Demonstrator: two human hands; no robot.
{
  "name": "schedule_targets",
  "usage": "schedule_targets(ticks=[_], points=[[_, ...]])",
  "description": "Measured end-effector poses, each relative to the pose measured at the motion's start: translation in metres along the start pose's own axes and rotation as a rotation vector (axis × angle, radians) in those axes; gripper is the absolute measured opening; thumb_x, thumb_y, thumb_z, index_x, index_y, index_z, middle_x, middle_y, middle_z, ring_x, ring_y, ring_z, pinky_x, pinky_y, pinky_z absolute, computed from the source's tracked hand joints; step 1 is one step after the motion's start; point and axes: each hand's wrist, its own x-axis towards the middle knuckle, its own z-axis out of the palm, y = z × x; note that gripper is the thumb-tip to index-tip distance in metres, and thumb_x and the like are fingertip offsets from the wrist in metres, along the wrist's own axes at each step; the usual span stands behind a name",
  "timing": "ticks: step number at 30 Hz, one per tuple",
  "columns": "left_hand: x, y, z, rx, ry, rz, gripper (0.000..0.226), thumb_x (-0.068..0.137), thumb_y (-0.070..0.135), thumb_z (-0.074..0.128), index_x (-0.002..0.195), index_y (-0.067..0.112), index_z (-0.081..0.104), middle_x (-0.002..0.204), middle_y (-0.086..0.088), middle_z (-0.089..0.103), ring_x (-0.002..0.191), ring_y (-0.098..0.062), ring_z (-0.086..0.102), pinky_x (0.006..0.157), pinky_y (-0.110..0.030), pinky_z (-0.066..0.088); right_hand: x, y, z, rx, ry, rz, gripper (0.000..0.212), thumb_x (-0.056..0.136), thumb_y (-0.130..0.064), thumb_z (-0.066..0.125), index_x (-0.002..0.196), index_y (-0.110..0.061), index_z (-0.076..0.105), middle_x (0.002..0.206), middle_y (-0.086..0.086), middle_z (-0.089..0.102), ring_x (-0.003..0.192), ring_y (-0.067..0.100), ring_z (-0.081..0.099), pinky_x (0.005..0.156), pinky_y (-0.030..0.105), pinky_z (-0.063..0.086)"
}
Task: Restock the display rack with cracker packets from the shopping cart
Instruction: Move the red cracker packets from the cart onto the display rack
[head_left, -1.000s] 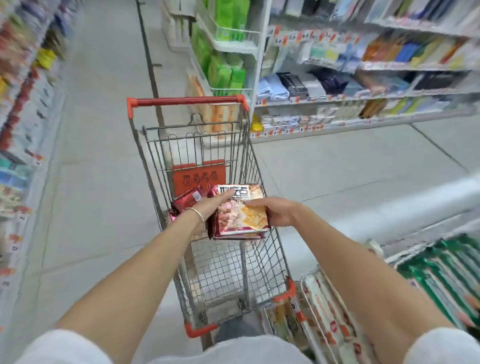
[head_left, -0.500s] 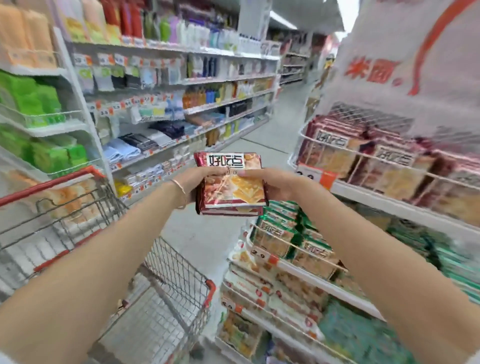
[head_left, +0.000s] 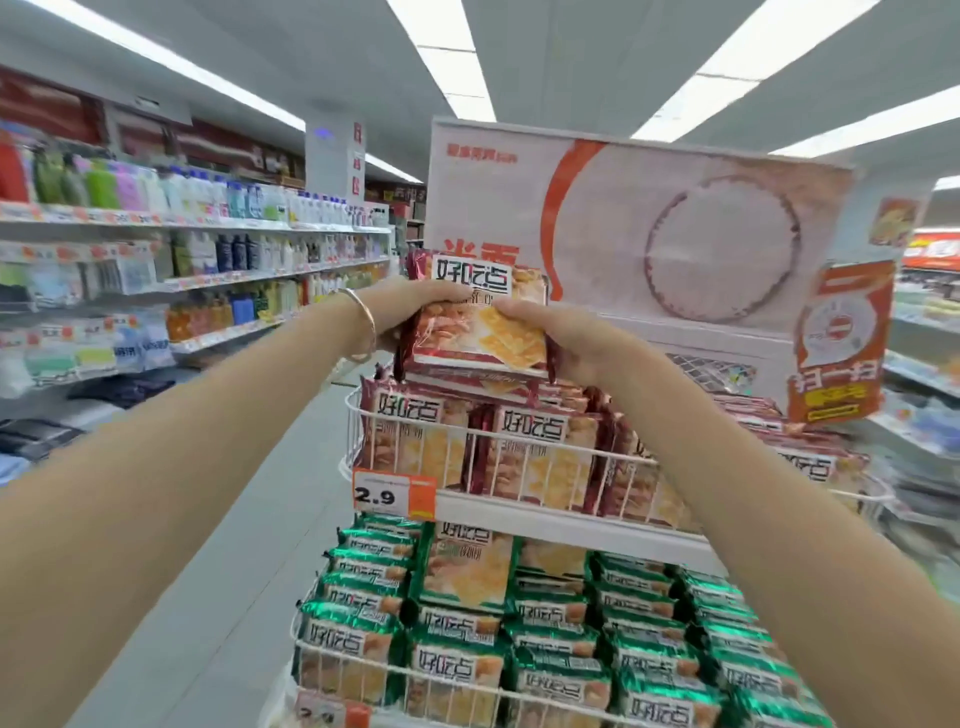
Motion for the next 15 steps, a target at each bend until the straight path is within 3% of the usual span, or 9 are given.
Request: schedule_targets(ticks=[1,3,6,8,10,12,14,15], points=[[0.018,0.003,0.001,0.047,0.030,0.036,0.074,0.049,0.060,0.089,0.101,0.010,0.071,0.072,0.000,0.070,0.063,-0.017,0.066,0.077,-0.036,0.054,0.013,-0.002,-0.009,-0.009,0.043,-0.021,0.028,0.085,-0.028,0.078,0.105,-0.009,0.069,0.089,0.004,0.077,0.076,0.017,0.074,0.073,0.032,0.062],[0.044,0.009,0.005,0.169,0.089,0.109,0.053,0.067,0.056,0.086,0.095,0.014,0.071,0.077,0.001,0.071,0.070,-0.017,0.068,0.079,-0.035,0.057,0.044,-0.001,-0.019,-0.013,0.125,-0.085,0.061,0.069,-0.032,0.091,0.118,-0.005,0.065,0.100,0.008,0.077,0.084,0.021,0.075,0.073,0.035,0.062],[0.072,0.010,0.010,0.285,0.260,0.222,0.027,0.086,0.043,0.076,0.097,0.021,0.068,0.085,0.008,0.069,0.079,-0.008,0.065,0.074,-0.018,0.055,0.111,0.017,-0.034,-0.032,0.241,-0.258,0.128,0.037,-0.061,0.096,0.144,-0.017,0.043,0.136,0.007,0.061,0.116,0.025,0.065,0.096,0.047,0.055],[0.085,0.005,0.018,0.316,0.325,0.261,0.028,0.089,0.041,0.073,0.109,0.022,0.063,0.089,0.011,0.065,0.087,-0.010,0.065,0.075,-0.016,0.053,0.109,0.015,-0.024,-0.080,0.225,-0.299,0.127,0.057,-0.055,0.091,0.156,-0.022,0.018,0.156,0.006,0.038,0.136,0.026,0.046,0.111,0.048,0.042],[0.084,-0.005,0.030,0.350,0.231,0.193,0.035,0.094,0.036,0.067,0.124,0.027,0.051,0.094,0.015,0.057,0.091,-0.010,0.059,0.077,-0.013,0.047,0.114,0.022,-0.022,-0.102,0.175,-0.199,0.116,0.078,-0.031,0.084,0.158,-0.015,0.002,0.158,0.007,0.030,0.142,0.026,0.038,0.114,0.041,0.036],[0.093,-0.022,0.038,0.299,0.121,0.124,0.058,0.094,0.021,0.070,0.138,0.032,0.035,0.098,0.015,0.054,0.092,-0.010,0.054,0.082,-0.017,0.044,0.134,0.038,-0.033,-0.188,0.117,-0.093,0.112,0.075,-0.026,0.086,0.157,-0.011,0.011,0.154,0.005,0.035,0.141,0.026,0.039,0.114,0.039,0.036],[0.108,-0.038,0.037,0.260,0.102,0.104,0.075,0.085,0.010,0.078,0.146,0.019,0.037,0.099,0.004,0.064,0.089,-0.013,0.059,0.085,-0.023,0.049,0.153,0.048,-0.045,-0.260,0.062,-0.049,0.107,0.061,-0.036,0.091,0.148,-0.012,0.034,0.149,0.003,0.046,0.136,0.024,0.045,0.114,0.044,0.037],[0.116,-0.043,0.033,0.272,0.104,0.104,0.075,0.082,0.009,0.081,0.144,0.017,0.039,0.099,0.002,0.066,0.086,-0.012,0.062,0.087,-0.026,0.050,0.158,0.049,-0.050,-0.266,0.027,-0.043,0.093,0.063,-0.034,0.091,0.139,-0.010,0.043,0.142,0.000,0.053,0.130,0.021,0.050,0.113,0.043,0.038]])
